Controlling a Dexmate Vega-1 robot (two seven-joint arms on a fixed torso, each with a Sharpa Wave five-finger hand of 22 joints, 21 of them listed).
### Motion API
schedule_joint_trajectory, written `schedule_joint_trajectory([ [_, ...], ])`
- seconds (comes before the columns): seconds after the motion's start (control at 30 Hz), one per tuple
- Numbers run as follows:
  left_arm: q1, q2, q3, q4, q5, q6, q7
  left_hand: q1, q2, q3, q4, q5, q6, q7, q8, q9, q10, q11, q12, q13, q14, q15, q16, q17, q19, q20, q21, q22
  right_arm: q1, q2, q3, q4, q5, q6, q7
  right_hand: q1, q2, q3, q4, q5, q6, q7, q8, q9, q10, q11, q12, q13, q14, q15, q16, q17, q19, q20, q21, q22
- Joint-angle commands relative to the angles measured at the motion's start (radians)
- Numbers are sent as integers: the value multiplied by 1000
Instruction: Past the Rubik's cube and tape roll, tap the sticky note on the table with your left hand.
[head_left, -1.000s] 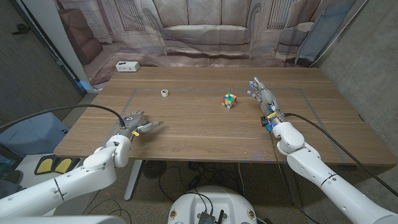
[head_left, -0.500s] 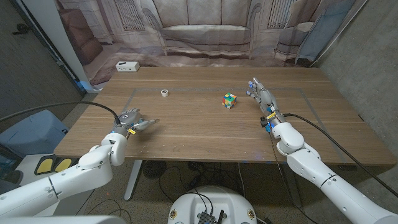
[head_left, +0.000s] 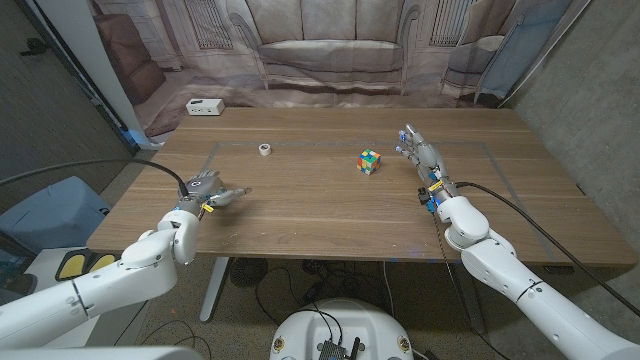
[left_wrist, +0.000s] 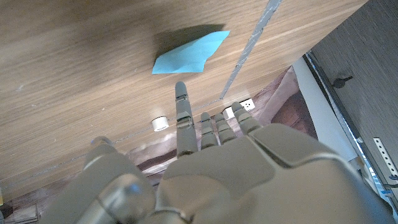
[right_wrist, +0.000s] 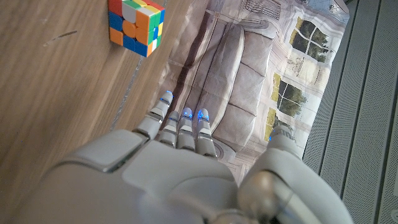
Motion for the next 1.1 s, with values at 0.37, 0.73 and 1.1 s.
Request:
schedule_joint_trajectory([
  [0.37,-48,-8,44,40,35,-10,-40,3,7,3,-3,-3,3,-3,3,2,1,0,-2,2,4,5,4,1,2,11,5,5,-15,5,4,-8,-4,-3,-21,-1,5,-5,1,3,11,-2,1,6,7,2,3,5,9,1,6,4,6,5,5,4],
  [0.73,-63,-25,53,64,31,-18,-45,4,7,4,-4,-4,2,-13,2,2,2,1,-1,2,5,6,4,1,2,12,5,5,-14,9,4,-3,-3,-3,-23,0,5,-5,0,4,11,-2,1,6,8,2,3,5,9,1,6,4,6,5,5,4],
  [1.1,-72,-33,62,81,29,-43,-48,5,8,4,-5,-4,-9,-26,-3,2,3,0,-1,2,7,4,4,1,2,13,5,5,-12,8,1,1,-9,0,-21,0,5,-6,0,4,11,-2,1,6,9,3,3,5,9,1,6,3,7,6,6,4],
])
